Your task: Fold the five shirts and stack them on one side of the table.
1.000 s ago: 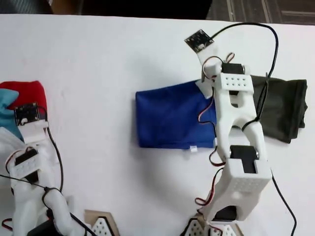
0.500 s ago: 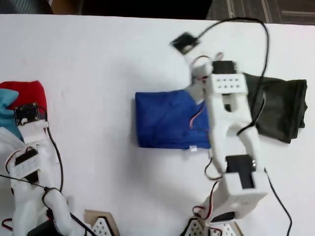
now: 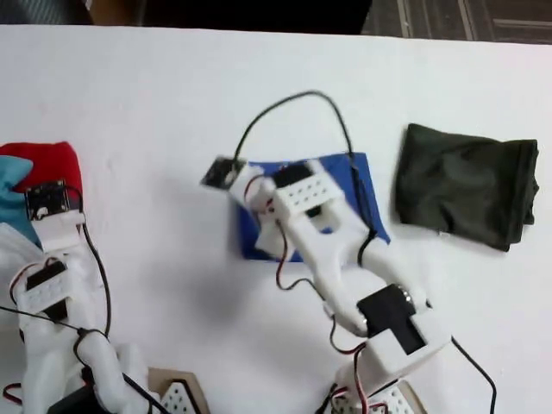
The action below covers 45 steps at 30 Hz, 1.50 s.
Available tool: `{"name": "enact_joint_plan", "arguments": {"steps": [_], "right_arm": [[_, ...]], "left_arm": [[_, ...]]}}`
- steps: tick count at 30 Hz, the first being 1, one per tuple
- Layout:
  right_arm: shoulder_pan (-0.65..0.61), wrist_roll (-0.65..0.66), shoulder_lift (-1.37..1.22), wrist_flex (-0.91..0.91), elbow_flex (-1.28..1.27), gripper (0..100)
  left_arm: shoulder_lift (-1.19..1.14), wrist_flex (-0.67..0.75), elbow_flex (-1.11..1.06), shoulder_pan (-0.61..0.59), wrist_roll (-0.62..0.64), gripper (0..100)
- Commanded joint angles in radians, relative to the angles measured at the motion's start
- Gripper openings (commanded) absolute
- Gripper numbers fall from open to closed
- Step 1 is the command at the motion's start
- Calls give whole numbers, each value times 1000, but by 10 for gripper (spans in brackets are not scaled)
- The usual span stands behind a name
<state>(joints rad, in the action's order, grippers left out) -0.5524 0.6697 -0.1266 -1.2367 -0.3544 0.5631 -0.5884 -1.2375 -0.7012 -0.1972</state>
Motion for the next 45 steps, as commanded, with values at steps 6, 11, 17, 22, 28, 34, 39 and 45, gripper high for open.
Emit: {"name": "enact_joint_plan", "arguments": {"steps": [6, 11, 17, 22, 28, 34, 39, 45], "right_arm": [[-99, -72, 76, 61, -35, 20], [-101, -69, 182, 61, -15, 20], [-104, -77, 254, 65, -2, 20], [-104, -78, 254, 140, -110, 20], [-96, -137, 252, 298, -247, 20], [-71, -160, 265, 364, -279, 20], [67, -176, 318, 229, -107, 24], [331, -379, 246, 117, 63, 173]], "left_arm": [[29, 15, 4, 0, 12, 26], [29, 15, 4, 0, 12, 26], [29, 15, 4, 0, 12, 26], [29, 15, 4, 0, 12, 26], [29, 15, 4, 0, 12, 26], [29, 15, 4, 0, 12, 26], [29, 15, 4, 0, 12, 26], [29, 15, 4, 0, 12, 26]]}}
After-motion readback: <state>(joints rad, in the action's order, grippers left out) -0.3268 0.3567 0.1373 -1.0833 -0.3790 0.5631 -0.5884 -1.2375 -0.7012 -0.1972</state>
